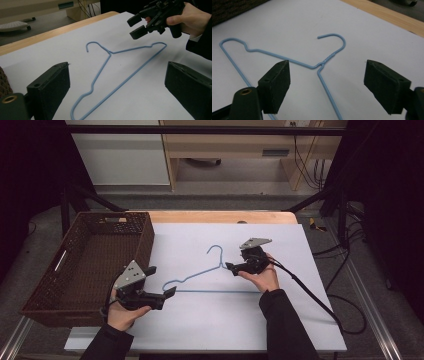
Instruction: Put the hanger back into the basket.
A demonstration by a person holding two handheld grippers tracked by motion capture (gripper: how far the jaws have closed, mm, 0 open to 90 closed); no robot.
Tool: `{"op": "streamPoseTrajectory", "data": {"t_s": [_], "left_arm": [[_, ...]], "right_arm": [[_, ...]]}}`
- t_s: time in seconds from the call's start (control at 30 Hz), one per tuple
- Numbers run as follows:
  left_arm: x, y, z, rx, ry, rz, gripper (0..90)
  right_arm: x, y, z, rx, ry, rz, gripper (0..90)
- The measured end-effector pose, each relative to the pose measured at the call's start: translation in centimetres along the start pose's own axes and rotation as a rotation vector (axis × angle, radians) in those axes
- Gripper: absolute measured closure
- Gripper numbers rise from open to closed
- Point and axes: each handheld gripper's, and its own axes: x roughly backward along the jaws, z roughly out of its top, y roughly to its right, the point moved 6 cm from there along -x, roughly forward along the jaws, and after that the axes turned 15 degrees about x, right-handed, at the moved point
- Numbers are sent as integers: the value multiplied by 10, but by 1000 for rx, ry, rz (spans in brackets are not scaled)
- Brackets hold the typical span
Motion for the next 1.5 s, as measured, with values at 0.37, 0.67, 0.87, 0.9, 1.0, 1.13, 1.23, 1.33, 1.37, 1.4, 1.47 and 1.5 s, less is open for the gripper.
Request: {"op": "streamPoseTrajectory", "data": {"t_s": [0.37,0.67,0.87,0.9,1.0,1.13,1.23,1.33,1.37,1.4,1.47,1.5], "left_arm": [[-3,3,-2,-9,-14,-6,64],[-5,3,-4,-10,-18,-5,64],[-5,3,-4,-4,-16,-6,66],[-5,3,-4,-5,-17,-6,66],[-5,3,-4,-7,-21,-9,68],[-5,2,-4,-4,-22,-10,72],[-5,2,-4,-3,-20,-8,73],[-5,3,-4,-4,-19,-9,74],[-5,3,-4,-4,-19,-9,74],[-5,3,-4,-4,-20,-9,74],[-4,2,-4,-3,-20,-8,74],[-4,2,-4,-3,-19,-9,74]], "right_arm": [[-35,-5,-23,41,-134,24,371],[-49,-8,-33,48,-178,25,514],[-51,-9,-35,35,-187,37,631],[-51,-9,-35,32,-187,41,643],[-50,-9,-35,23,-195,52,691],[-49,-8,-35,14,-203,51,766],[-47,-9,-36,-5,-228,51,831],[-47,-9,-36,5,-225,47,838],[-46,-9,-36,14,-230,48,841],[-46,-9,-36,16,-231,50,843],[-45,-10,-36,16,-232,54,848],[-44,-10,-36,11,-239,59,849]]}}
